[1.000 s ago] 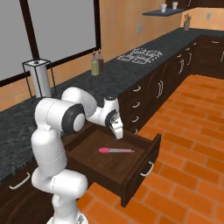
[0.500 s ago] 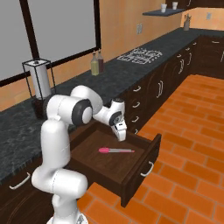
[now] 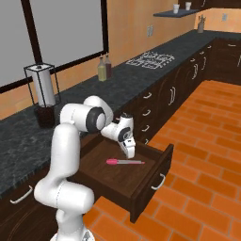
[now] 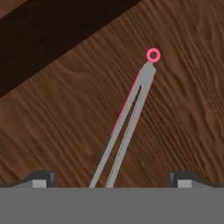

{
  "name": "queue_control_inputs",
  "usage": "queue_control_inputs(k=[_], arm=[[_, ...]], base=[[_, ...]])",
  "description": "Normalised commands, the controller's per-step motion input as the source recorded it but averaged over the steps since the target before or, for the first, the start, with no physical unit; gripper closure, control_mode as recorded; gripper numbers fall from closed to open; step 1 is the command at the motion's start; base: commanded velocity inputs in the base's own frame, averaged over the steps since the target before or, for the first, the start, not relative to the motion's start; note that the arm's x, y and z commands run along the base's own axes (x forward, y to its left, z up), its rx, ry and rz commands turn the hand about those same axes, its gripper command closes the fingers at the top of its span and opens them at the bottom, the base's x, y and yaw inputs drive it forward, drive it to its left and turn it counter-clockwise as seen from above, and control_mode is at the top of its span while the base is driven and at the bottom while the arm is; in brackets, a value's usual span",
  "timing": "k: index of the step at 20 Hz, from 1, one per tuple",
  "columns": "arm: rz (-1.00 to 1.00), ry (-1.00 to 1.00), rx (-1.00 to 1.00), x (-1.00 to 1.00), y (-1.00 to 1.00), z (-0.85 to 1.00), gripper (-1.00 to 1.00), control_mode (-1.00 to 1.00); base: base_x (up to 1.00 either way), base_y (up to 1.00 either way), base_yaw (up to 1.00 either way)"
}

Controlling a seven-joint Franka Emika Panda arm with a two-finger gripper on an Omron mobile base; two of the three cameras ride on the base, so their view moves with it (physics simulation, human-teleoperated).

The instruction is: Pick the tongs from the drawer and place it on the counter.

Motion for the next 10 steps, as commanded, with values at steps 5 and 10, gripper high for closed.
queue_control_inputs(k=[5, 10], arm=[[0.0, -0.07, 0.0, 0.0, 0.01, -0.7, -1.0, -1.0], [0.0, -0.03, 0.0, 0.0, 0.03, -0.57, -1.0, -1.0]], base=[[0.0, 0.0, 0.0], [0.0, 0.0, 0.0]])
